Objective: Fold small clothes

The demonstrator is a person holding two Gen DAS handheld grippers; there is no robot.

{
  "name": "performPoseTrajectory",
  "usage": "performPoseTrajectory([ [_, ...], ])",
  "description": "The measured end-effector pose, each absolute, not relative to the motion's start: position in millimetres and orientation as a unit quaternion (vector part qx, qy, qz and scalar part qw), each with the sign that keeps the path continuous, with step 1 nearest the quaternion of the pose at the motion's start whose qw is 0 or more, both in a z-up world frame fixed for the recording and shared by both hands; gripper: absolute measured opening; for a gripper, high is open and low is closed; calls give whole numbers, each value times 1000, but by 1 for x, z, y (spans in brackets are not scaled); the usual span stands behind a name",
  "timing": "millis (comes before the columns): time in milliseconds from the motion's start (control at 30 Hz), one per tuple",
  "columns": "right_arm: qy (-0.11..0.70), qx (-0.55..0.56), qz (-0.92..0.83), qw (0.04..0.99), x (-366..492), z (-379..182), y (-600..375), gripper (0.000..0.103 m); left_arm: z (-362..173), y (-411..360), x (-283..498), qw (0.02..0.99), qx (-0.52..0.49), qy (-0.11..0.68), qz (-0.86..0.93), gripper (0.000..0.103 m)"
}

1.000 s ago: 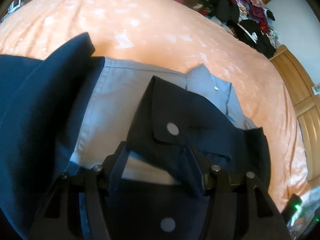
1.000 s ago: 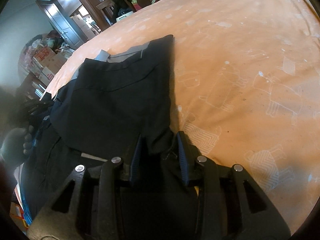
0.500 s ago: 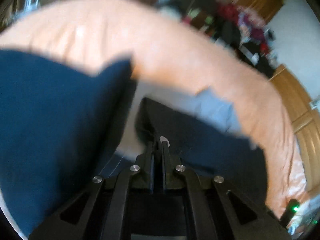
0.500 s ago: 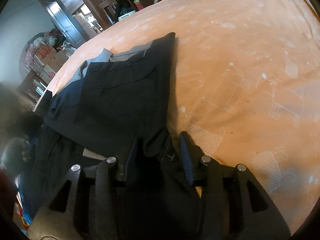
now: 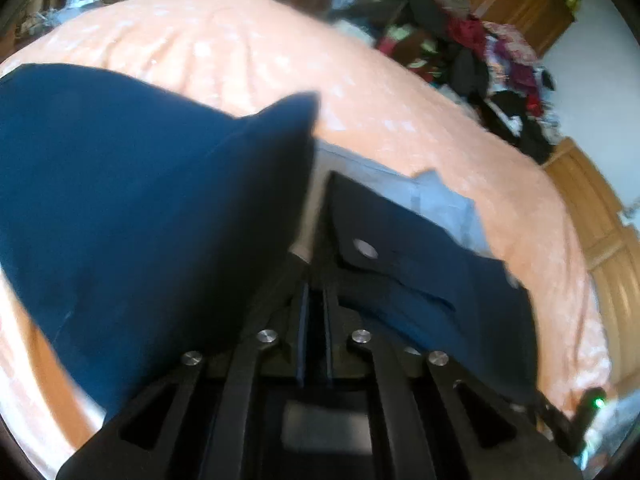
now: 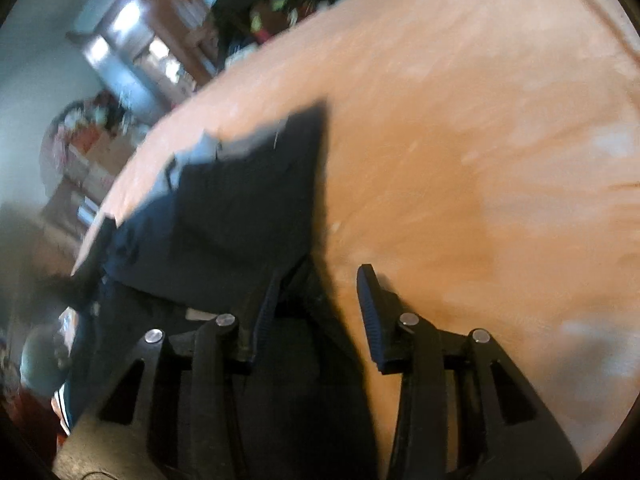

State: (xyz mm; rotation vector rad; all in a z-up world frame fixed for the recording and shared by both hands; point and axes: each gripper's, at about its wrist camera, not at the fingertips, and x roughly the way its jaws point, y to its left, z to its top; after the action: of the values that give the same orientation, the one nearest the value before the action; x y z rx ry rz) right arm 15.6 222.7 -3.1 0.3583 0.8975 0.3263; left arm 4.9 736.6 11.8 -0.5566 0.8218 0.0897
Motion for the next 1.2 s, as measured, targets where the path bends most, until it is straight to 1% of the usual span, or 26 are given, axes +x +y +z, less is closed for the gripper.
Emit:
performPoseTrajectory([
  [33, 423, 169, 153, 877, 13, 3, 221, 38, 28, 729, 0, 892, -247, 378, 28, 5],
  [67, 416, 165, 155, 881, 12, 11, 222, 32, 37, 723, -1, 899, -236, 368, 16, 5],
  [100, 412, 160, 162, 883, 14, 16, 227, 22, 46, 716, 3, 905, -225, 360, -3, 5],
  [167, 411, 138, 199, 879, 25, 20, 252, 18, 54, 698, 24, 906, -212, 364, -51, 5],
  [200, 415, 130, 208, 876, 30, 16, 260, 17, 53, 689, 34, 904, -205, 370, -66, 6],
  [267, 458, 93, 209, 859, 45, -10, 280, 16, 42, 671, 58, 895, -191, 392, -91, 15],
  [300, 484, 84, 197, 849, 51, -25, 282, 3, 25, 664, 72, 882, -185, 422, -94, 18],
  [333, 498, 99, 189, 841, 54, -37, 276, 0, 9, 662, 80, 873, -180, 447, -76, 20],
  [367, 496, 126, 185, 839, 54, -37, 266, 0, -8, 667, 83, 861, -182, 473, -53, 20],
  [400, 496, 124, 181, 840, 53, -35, 263, 0, -30, 677, 83, 840, -208, 499, -43, 16],
  [433, 496, 105, 181, 843, 48, -32, 266, 0, -40, 689, 76, 835, -241, 493, -47, 11],
  [500, 494, 64, 190, 846, 39, -33, 276, 0, -44, 711, 56, 827, -287, 480, -57, 6],
  [533, 492, 61, 191, 847, 38, -33, 278, 0, -40, 716, 45, 828, -287, 479, -55, 6],
  [567, 492, 63, 192, 847, 39, -33, 277, 0, -36, 720, 35, 830, -279, 481, -45, 3],
  [600, 493, 74, 197, 844, 42, -34, 275, 0, -28, 728, 17, 832, -291, 470, -44, 3],
  [667, 492, 105, 206, 839, 45, -38, 268, 0, -7, 759, -21, 841, -336, 422, -48, 16],
  [700, 492, 125, 212, 835, 48, -39, 263, 0, 5, 780, -42, 847, -363, 387, -40, 19],
  [733, 492, 134, 215, 833, 47, -40, 261, 0, 15, 806, -65, 851, -388, 353, -23, 28],
  [767, 492, 143, 218, 831, 47, -43, 259, 0, 22, 837, -87, 854, -409, 320, 7, 45],
  [800, 492, 145, 218, 830, 45, -44, 259, 0, 27, 871, -109, 858, -419, 294, 50, 54],
  [833, 492, 143, 216, 831, 45, -44, 260, 0, 28, 905, -127, 855, -428, 278, 92, 68],
  [867, 491, 138, 214, 833, 44, -43, 263, 0, 25, 930, -139, 847, -442, 272, 115, 72],
  [933, 490, 131, 210, 836, 42, -42, 267, 0, 11, 982, -154, 823, -477, 270, 150, 72],
  [967, 490, 129, 209, 837, 42, -41, 268, 0, 3, 1000, -152, 814, -484, 282, 153, 72],
  [1033, 489, 129, 208, 837, 42, -42, 268, 0, -12, 1020, -137, 803, -479, 317, 159, 71],
  [1200, 489, 126, 205, 838, 42, -44, 266, 0, -25, 1048, -92, 811, -457, 333, 151, 72],
])
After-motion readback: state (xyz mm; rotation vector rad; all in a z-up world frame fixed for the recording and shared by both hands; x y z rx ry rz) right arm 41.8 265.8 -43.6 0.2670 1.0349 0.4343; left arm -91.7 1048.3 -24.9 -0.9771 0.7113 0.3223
